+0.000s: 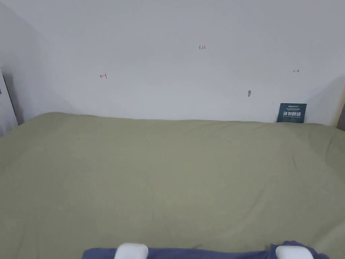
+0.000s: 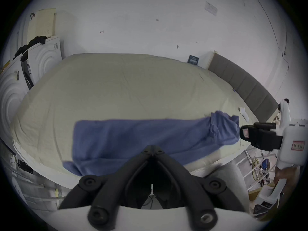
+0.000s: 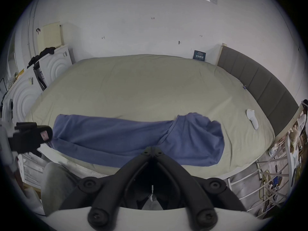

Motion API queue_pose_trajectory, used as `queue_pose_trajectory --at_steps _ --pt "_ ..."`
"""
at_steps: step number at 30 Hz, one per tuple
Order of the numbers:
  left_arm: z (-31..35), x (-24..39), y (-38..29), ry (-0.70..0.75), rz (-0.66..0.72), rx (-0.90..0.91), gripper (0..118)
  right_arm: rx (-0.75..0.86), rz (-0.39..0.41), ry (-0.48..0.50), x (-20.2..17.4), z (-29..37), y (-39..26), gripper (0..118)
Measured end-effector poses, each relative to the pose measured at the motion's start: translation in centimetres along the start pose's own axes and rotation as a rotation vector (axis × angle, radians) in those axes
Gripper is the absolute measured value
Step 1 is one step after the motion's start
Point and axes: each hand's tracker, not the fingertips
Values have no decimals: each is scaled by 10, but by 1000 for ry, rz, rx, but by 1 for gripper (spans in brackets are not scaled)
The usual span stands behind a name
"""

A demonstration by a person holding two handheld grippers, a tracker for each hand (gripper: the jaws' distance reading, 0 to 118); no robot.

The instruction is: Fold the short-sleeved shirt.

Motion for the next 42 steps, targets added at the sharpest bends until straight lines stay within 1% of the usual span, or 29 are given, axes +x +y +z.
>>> queue_pose_trajectory --at_steps 3,5,6,7,9,10,11,12,13,14,15,17,19,21,22,26,27,29,31,32,33,34,35,36,37,42 --pt "21 -39 25 67 43 80 0 35 8 -19 15 10 19 1" --pt "28 -77 42 65 66 57 0 57 6 -27 27 13 31 1" --pt "31 -97 49 80 109 46 0 66 0 -28 30 17 36 1" --pt "31 -117 55 27 130 9 0 71 -11 -22 34 18 40 1" --pt "24 -164 62 -185 210 -98 0 76 -24 -16 40 17 46 1" --pt "18 -181 60 -245 242 -145 0 77 -25 -9 43 12 47 1" --pt "11 -197 58 -283 236 -167 1 77 -30 4 44 11 49 1" --pt "4 -208 53 -280 250 -178 17 75 -37 17 45 11 49 1" --pt "-4 -220 48 -259 289 -187 48 72 -45 34 45 9 49 1" --pt "-15 -232 40 -251 335 -210 94 67 -51 49 41 15 49 1" --pt "-27 -244 30 -258 386 -228 109 58 -56 63 40 15 49 1" --pt "-42 -257 11 -294 489 -255 109 41 -44 80 39 14 49 1" --pt "-57 -263 -8 -366 604 -254 109 39 -42 88 37 16 50 1" --pt "-68 -261 -22 -432 668 -255 109 36 -50 95 37 18 51 1" --pt "-73 -257 -27 -428 676 -254 109 38 -57 97 38 16 52 1" --pt "-89 -239 -41 -576 720 -250 109 36 -71 106 39 15 53 1" --pt "-93 -233 -42 -591 717 -262 109 34 -73 109 38 14 52 1" --pt "-96 -228 -42 -547 694 -259 109 29 -80 117 37 14 50 1" --pt "-94 -229 -42 -546 721 -239 108 23 -86 137 36 13 47 1" --pt "-91 -230 -43 -550 768 -218 104 20 -90 149 35 13 45 1" --pt "-88 -232 -44 -546 789 -197 80 18 -90 153 34 14 43 1" --pt "-87 -229 -43 -483 763 -189 17 16 -89 154 34 11 40 1" --pt "-84 -227 -38 -395 693 -173 7 13 -87 156 33 11 39 1" --pt "-85 -225 -35 -354 680 -208 7 9 -86 158 33 11 38 1" --pt "-86 -221 -36 -396 686 -226 7 6 -86 159 33 12 37 1" --pt "-65 -178 0 -312 462 -162 7 9 -94 148 39 19 33 1"
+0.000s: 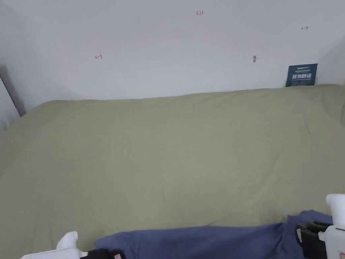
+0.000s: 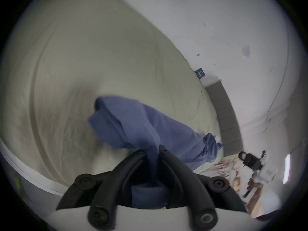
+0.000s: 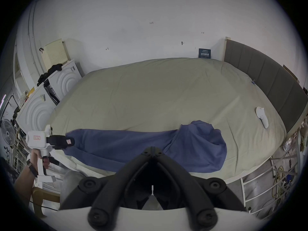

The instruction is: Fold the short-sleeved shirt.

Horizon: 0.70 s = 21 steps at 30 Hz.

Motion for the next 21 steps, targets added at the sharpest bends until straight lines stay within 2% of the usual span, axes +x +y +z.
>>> queue_pose_trajectory --at_steps 4,7,10,15,21 --pt "-4 79 10 183 -277 -25 7 11 -2 -25 7 6 1 1" --pt "-18 139 7 156 -427 -52 7 19 -17 -32 15 10 2 1" --pt "-43 185 -2 81 -456 -104 7 26 -40 -40 24 17 1 1" --pt "-106 232 -27 83 -544 -207 7 37 -68 -74 42 29 -1 1" --pt "-180 241 -51 141 -529 -312 10 41 -104 -100 59 38 -7 2"
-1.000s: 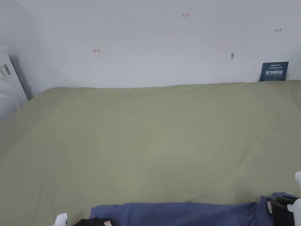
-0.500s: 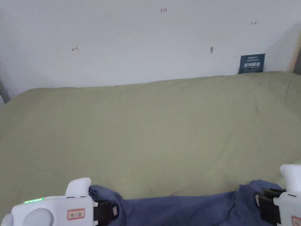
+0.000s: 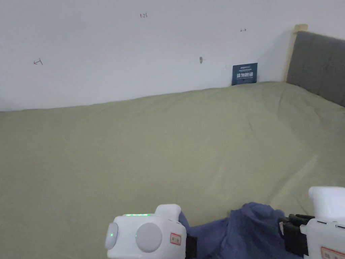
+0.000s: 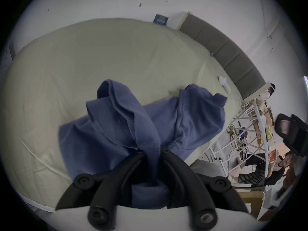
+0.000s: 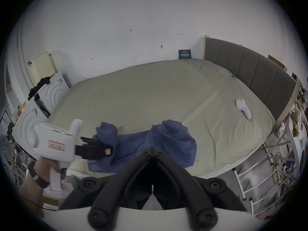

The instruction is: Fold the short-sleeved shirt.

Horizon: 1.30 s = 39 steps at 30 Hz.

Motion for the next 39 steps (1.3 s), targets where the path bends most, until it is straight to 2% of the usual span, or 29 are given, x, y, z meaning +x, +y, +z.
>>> queue_pose_trajectory --at_steps 2,4,5,7,8,10,12,14,15,20,27,29,31,35,39 --pt "-13 -5 -4 -24 26 -26 27 1 -3 3 4 1 -2 2" --pt "-11 -10 -9 -70 103 -6 55 0 -5 8 6 1 -3 2" --pt "-5 -13 -12 -96 146 22 55 -2 -6 8 6 0 -4 2" --pt "13 -22 -13 -145 173 122 53 -6 -7 8 5 -2 -5 2" --pt "24 -25 -14 -160 180 176 46 -8 -6 11 4 -3 -6 2" --pt "48 -37 -18 -207 191 299 0 -12 -4 28 1 -4 -8 2" --pt "56 -47 -28 -146 228 327 0 -20 0 41 -4 -6 -10 2" --pt "59 -59 -36 -168 205 339 0 -25 14 49 -8 -6 -12 2" --pt "57 -65 -45 -136 236 375 0 -26 23 52 -10 -5 -13 2" --pt "19 -82 -65 -282 364 441 0 -23 35 63 -15 -3 -15 2" --pt "-60 -49 -67 -365 399 332 0 5 43 80 -14 14 -14 2" --pt "-71 -34 -73 -450 390 345 0 14 46 69 -12 19 -13 2" --pt "-80 -15 -77 -476 397 311 0 22 45 60 -11 22 -11 2" --pt "-97 16 -76 -541 339 246 0 40 40 65 -10 26 -7 2" --pt "-113 30 -79 -538 309 207 0 36 50 73 -14 24 -7 2"
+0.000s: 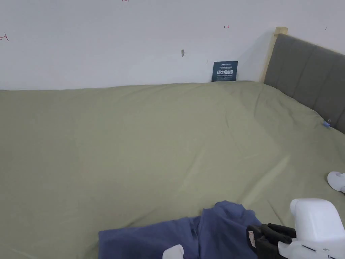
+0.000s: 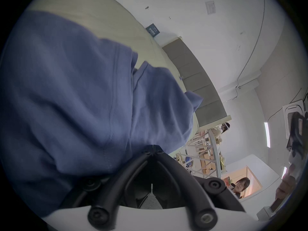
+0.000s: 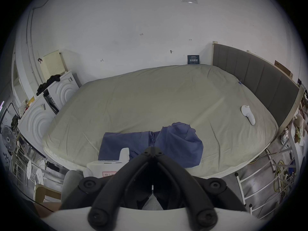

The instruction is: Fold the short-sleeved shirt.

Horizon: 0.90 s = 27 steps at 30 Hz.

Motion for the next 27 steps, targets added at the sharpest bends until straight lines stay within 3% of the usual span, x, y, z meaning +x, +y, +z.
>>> queue_pose_trajectory --at_steps 4,7,8,13,15,24,25,26,27 --pt "26 1 6 -9 34 21 0 -10 12 16 -5 -4 0 2" --pt "84 16 30 -28 -78 100 0 -18 24 33 -10 -10 3 2" --pt "103 20 41 34 -111 97 0 -19 32 35 -13 -12 4 2" --pt "191 19 84 618 -269 32 0 -30 72 41 -25 -27 6 2" --pt "209 11 88 708 -288 17 0 -41 78 50 -28 -33 5 2" --pt "223 -32 67 560 -66 -7 0 -97 102 59 -39 -45 0 2" --pt "221 -36 65 529 -41 2 11 -96 105 61 -40 -44 1 2" --pt "219 -37 64 540 -38 8 37 -94 106 63 -40 -43 2 2" --pt "216 -39 63 509 -19 8 72 -90 107 65 -40 -41 3 2"
